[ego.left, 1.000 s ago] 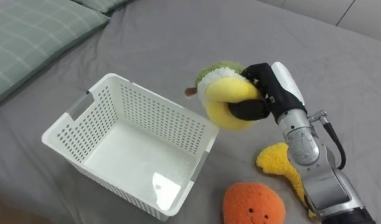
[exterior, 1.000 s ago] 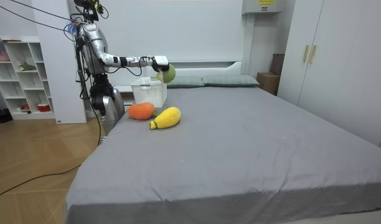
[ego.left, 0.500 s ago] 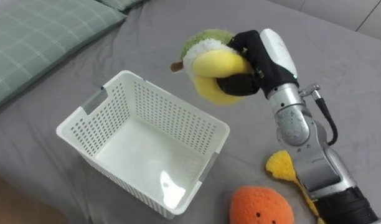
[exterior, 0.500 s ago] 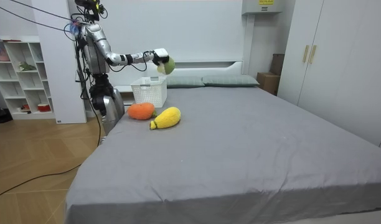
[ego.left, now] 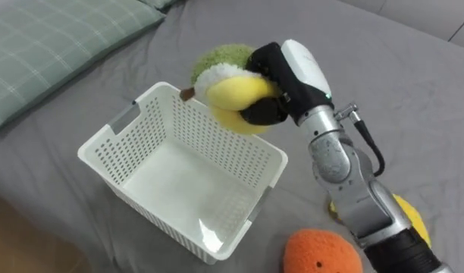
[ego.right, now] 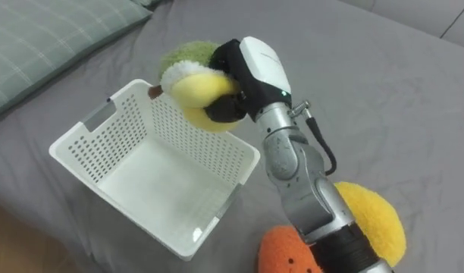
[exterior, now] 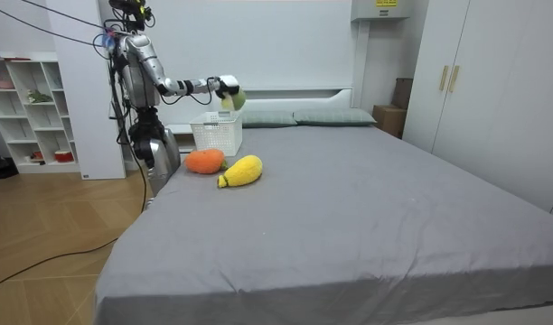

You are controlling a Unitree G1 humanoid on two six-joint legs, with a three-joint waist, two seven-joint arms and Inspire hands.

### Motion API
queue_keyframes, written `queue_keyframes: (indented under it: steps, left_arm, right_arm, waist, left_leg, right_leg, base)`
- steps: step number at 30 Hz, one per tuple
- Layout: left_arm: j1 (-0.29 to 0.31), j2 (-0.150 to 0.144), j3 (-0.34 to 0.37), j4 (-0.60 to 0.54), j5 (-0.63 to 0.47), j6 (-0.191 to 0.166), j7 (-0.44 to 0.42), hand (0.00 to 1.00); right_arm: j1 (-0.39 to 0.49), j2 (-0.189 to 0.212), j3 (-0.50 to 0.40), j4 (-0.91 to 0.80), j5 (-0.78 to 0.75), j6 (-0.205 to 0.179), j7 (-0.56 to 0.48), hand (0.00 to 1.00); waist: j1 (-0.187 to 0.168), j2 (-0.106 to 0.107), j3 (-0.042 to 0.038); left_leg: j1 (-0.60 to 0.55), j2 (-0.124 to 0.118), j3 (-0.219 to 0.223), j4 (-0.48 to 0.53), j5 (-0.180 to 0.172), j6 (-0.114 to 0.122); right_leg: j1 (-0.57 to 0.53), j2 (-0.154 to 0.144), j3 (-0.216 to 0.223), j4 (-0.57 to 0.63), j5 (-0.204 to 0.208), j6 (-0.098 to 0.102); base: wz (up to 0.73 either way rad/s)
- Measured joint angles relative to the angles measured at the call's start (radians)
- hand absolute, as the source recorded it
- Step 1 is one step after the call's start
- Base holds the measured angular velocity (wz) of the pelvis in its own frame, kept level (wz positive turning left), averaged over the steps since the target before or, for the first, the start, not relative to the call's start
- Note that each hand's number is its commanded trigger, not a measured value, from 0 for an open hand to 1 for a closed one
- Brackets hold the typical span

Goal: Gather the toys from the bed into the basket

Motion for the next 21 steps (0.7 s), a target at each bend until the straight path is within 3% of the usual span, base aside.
queue_keyframes:
  steps: [4,8,17,21]
  left_arm:
    - [-0.002,0.001,-0.002,0.001,-0.001,0.004,0.023,0.0]
    - [-0.002,0.001,-0.021,0.0,-0.012,0.02,0.035,0.0]
    - [-0.008,0.012,-0.057,-0.013,-0.011,0.021,0.035,0.0]
    - [-0.011,0.014,-0.068,-0.014,-0.011,0.021,0.035,0.0]
  right_arm:
    - [-0.007,0.004,0.023,0.046,0.0,0.005,0.002,0.0]
    - [-0.007,0.003,0.026,0.091,0.0,0.02,0.017,0.0]
    - [-0.007,0.026,0.054,0.115,-0.004,0.024,0.039,0.0]
    - [-0.007,0.026,0.054,0.116,-0.004,0.024,0.041,0.0]
  waist:
    - [0.004,0.0,0.002]
    - [0.02,-0.004,0.0132]
    - [0.022,-0.016,0.0081]
    - [0.021,-0.018,0.0099]
  left_leg:
    - [0.001,-0.002,-0.019,-0.003,0.003,0.0]
    - [-0.001,-0.01,-0.026,-0.002,0.006,-0.001]
    - [-0.006,-0.013,-0.038,0.0,0.01,-0.002]
    - [-0.006,-0.013,-0.038,0.0,0.01,-0.002]
  right_leg:
    - [0.01,-0.004,-0.021,0.0,0.0,0.001]
    - [0.013,-0.005,-0.025,0.0,-0.001,0.001]
    - [0.013,-0.005,-0.037,0.0,-0.001,0.001]
    - [0.013,-0.005,-0.036,0.0,-0.001,0.001]
  base:
    - [0.15]
    - [0.04]
    - [0.04]
    - [0.0]
